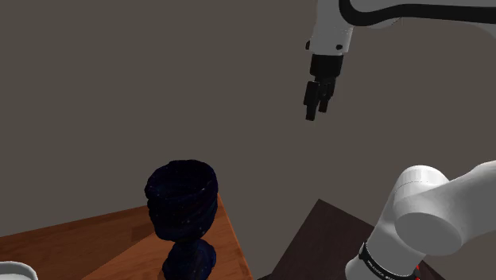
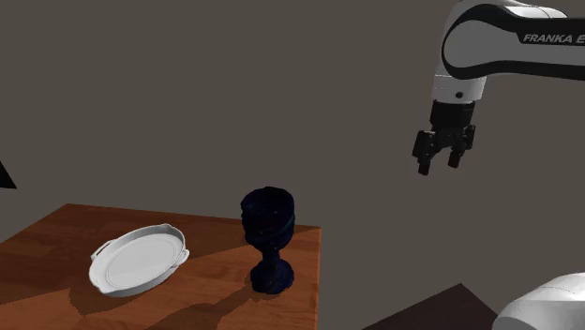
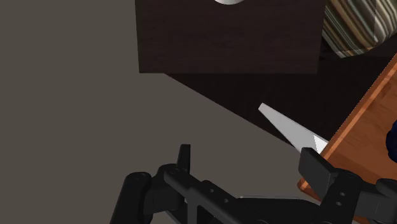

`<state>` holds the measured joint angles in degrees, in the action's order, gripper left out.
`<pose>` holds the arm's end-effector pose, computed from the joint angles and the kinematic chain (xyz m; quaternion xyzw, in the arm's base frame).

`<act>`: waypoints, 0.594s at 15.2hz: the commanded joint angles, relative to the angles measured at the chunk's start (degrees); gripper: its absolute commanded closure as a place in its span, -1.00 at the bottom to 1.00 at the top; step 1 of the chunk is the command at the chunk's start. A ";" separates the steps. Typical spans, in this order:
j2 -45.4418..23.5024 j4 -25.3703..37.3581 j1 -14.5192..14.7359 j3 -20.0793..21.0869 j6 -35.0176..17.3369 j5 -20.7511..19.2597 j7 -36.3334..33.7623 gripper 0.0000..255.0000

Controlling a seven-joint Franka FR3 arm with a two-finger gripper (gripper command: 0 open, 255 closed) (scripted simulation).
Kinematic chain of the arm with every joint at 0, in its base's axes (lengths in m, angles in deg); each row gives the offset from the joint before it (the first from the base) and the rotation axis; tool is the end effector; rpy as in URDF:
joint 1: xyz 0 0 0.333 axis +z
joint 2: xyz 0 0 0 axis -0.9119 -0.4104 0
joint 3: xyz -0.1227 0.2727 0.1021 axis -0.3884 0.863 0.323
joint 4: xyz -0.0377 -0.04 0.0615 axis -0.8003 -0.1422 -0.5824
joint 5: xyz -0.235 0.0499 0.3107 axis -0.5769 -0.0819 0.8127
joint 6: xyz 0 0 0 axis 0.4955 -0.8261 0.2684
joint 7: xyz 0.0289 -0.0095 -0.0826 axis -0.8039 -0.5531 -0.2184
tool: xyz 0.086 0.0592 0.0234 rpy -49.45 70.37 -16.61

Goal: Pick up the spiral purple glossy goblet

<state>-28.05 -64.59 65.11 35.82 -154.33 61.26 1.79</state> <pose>0.3045 -0.0251 0.6112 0.9994 -0.0126 -0.0286 0.0117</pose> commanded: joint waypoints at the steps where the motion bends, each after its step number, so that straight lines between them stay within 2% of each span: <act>1: 0.00 0.00 0.00 0.00 0.00 0.00 0.00 -1.00; 9: -3.36 0.95 3.14 9.19 -3.80 7.49 -10.98 -1.00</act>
<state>-30.72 -64.22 67.85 43.78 -157.77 67.78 -7.66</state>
